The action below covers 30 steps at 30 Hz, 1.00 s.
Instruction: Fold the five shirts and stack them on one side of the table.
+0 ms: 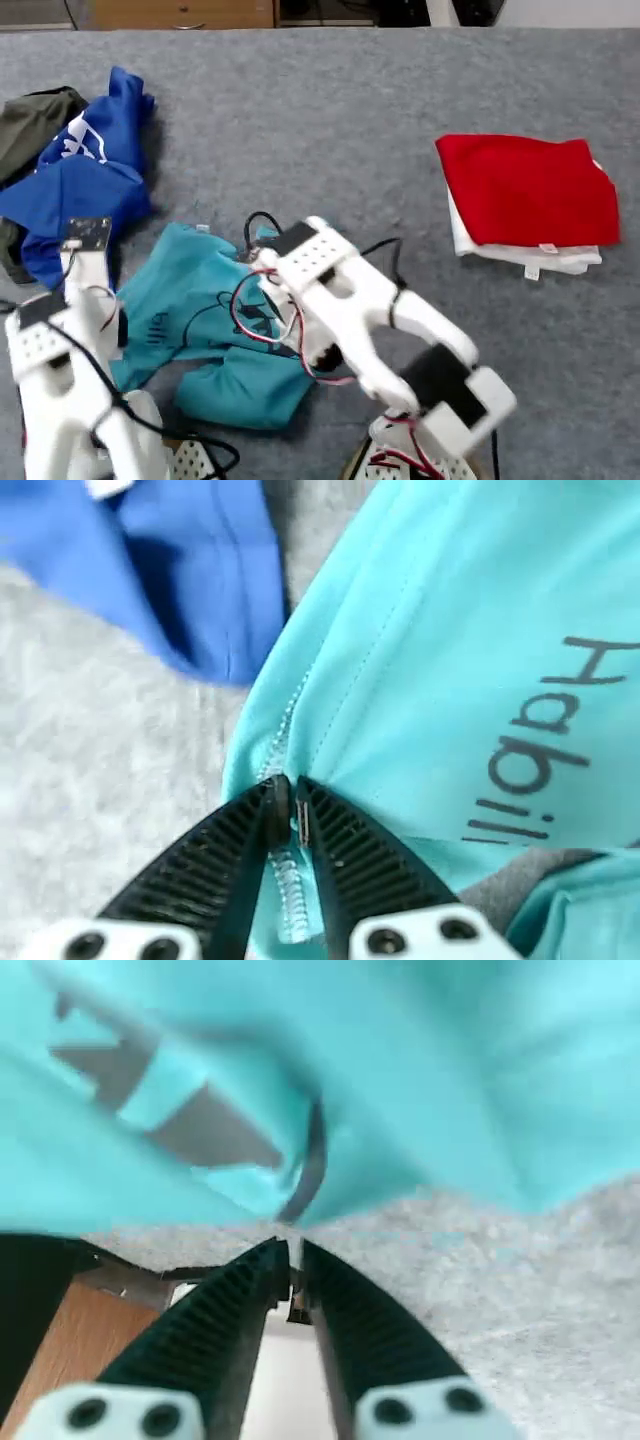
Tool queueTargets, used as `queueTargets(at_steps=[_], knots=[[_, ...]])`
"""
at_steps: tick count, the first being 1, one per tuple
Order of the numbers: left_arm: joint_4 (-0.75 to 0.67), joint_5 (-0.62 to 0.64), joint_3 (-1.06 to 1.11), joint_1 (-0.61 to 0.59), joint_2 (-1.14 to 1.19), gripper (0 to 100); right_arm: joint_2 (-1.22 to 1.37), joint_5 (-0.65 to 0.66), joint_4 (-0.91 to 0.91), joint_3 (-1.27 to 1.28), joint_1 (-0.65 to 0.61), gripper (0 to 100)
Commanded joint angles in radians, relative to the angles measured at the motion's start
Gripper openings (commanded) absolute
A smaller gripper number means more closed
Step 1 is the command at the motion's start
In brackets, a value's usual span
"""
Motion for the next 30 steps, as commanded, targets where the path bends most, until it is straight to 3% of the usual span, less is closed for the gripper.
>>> queueTargets(at_steps=[1,4,10,12,20,26,30], knots=[[0.097,-0.011,0.002,-0.012,-0.154,2,-0.14,0.014,-0.002,0.01,0.05,16.8],[0.178,-0.011,-0.054,0.009,-0.219,4,-0.239,0.098,0.015,0.005,0.087,15.9],[0.341,-0.005,-0.29,0.015,-0.22,23,-0.325,0.121,0.029,-0.203,0.275,5.1],[0.374,0.018,-0.379,0.017,-0.199,22,-0.283,0.121,0.006,-0.311,0.318,4.9],[0.479,0.284,-0.812,0.038,0.13,16,0.147,0.074,-0.002,-0.748,0.326,14.6],[0.559,0.445,-1.088,0.226,0.536,16,0.476,0.064,0.1,-1.098,0.34,14.9],[0.557,0.525,-1.241,0.367,0.704,16,0.641,0.066,0.164,-1.293,0.429,14.9]])
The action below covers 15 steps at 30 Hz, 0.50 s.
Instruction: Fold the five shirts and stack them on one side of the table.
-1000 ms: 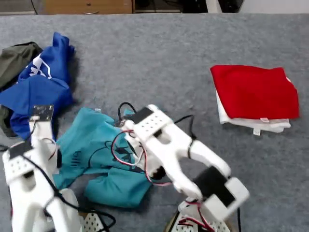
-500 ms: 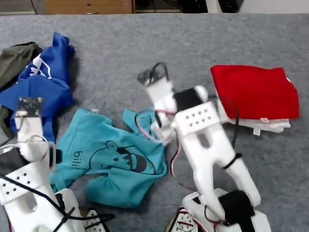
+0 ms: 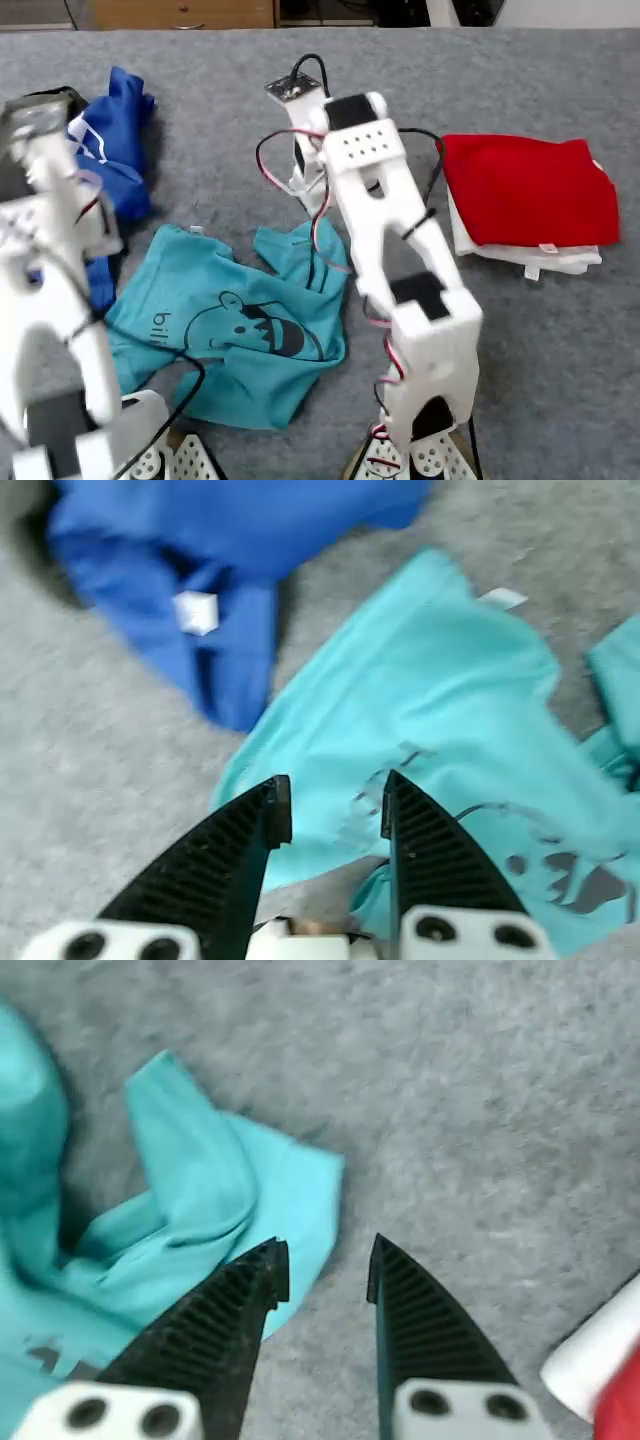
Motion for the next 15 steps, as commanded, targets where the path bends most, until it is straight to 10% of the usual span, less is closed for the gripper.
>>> queueTargets(at_steps=[1,15], knots=[[-0.003,0.075,-0.167,0.117,0.128,16,0.11,-0.011,0.037,-0.194,0.094,14.9],[-0.026,0.47,-0.545,0.15,0.595,16,0.467,-0.167,-0.112,-0.389,0.162,9.5]])
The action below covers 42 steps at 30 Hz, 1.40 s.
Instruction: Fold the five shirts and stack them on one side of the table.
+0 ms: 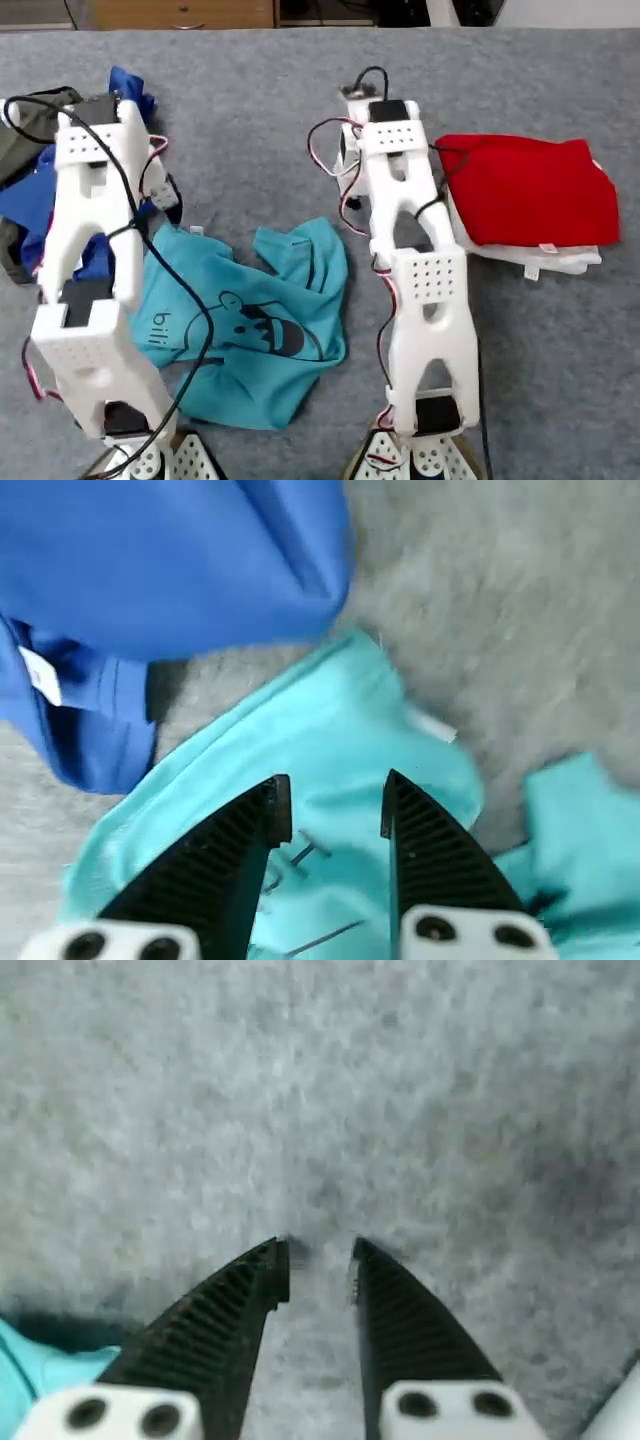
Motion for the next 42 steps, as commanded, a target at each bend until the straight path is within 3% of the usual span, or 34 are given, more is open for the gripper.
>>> queueTargets(at_steps=[1,8,15,20,23,30,42], knots=[[-0.009,0.1,-0.153,0.02,0.015,16,0.004,-0.015,-0.015,-0.062,-0.001,9.5],[-0.035,0.298,-0.173,0.028,0.15,16,0.013,-0.009,-0.023,-0.068,-0.004,9.5],[-0.055,0.307,-0.273,0.034,0.329,16,0.016,-0.008,-0.034,-0.067,-0.007,9.4],[0.028,0.308,-0.437,0.035,0.343,16,0.016,-0.008,-0.035,-0.067,-0.005,9.4],[0.078,0.308,-0.44,0.035,0.363,16,0.016,-0.008,-0.035,-0.067,-0.007,9.4],[0.078,0.308,-0.324,0.061,0.386,16,0.016,-0.008,-0.035,-0.067,-0.007,9.3],[0.078,0.308,-0.304,0.077,0.361,16,0.018,-0.006,-0.035,-0.065,-0.007,9.2]])
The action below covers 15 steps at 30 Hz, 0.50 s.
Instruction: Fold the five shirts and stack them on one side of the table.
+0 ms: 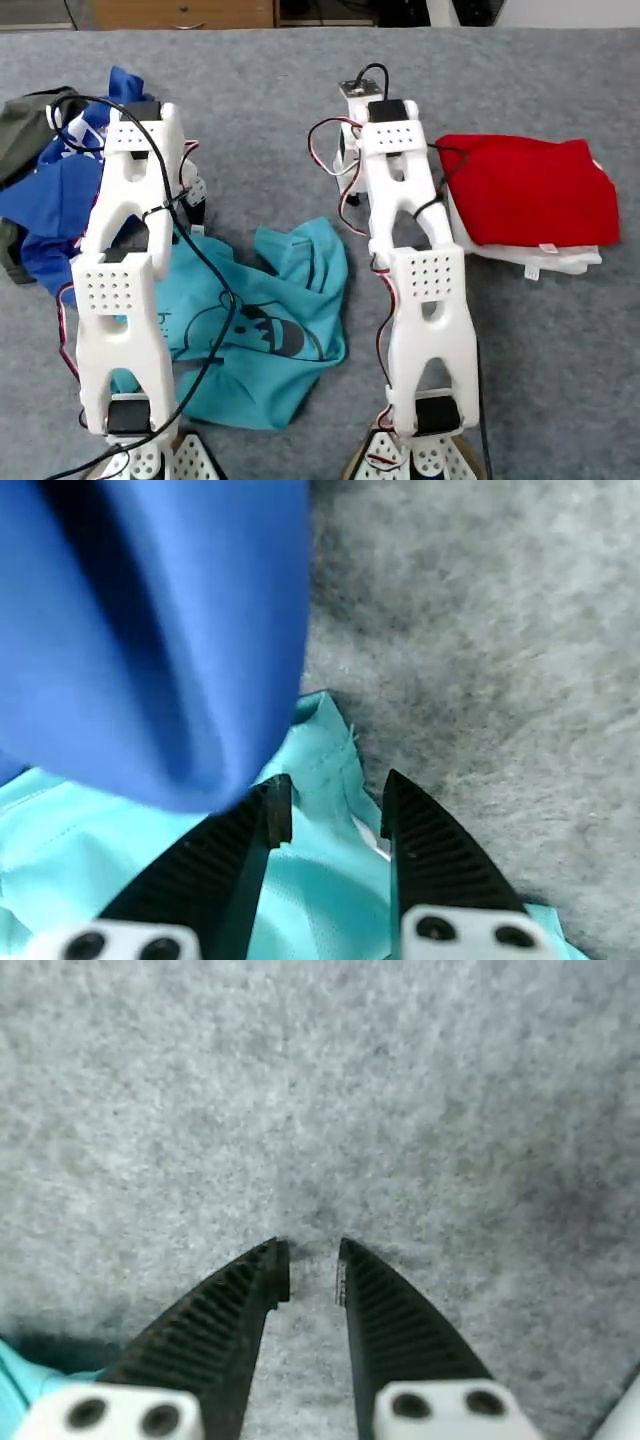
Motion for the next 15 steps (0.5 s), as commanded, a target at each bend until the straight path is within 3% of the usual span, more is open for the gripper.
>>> queueTargets(at_steps=[1,11,15], knots=[[0.012,0.006,-0.005,0.0,-0.056,16,-0.004,0.0,-0.02,-0.044,-0.007,9.2],[-0.054,0.006,-0.009,-0.058,0.07,15,-0.004,0.0,-0.02,-0.042,-0.007,9.2],[-0.089,0.009,-0.015,-0.058,0.143,1,-0.004,0.0,-0.02,-0.044,-0.002,9.2]])
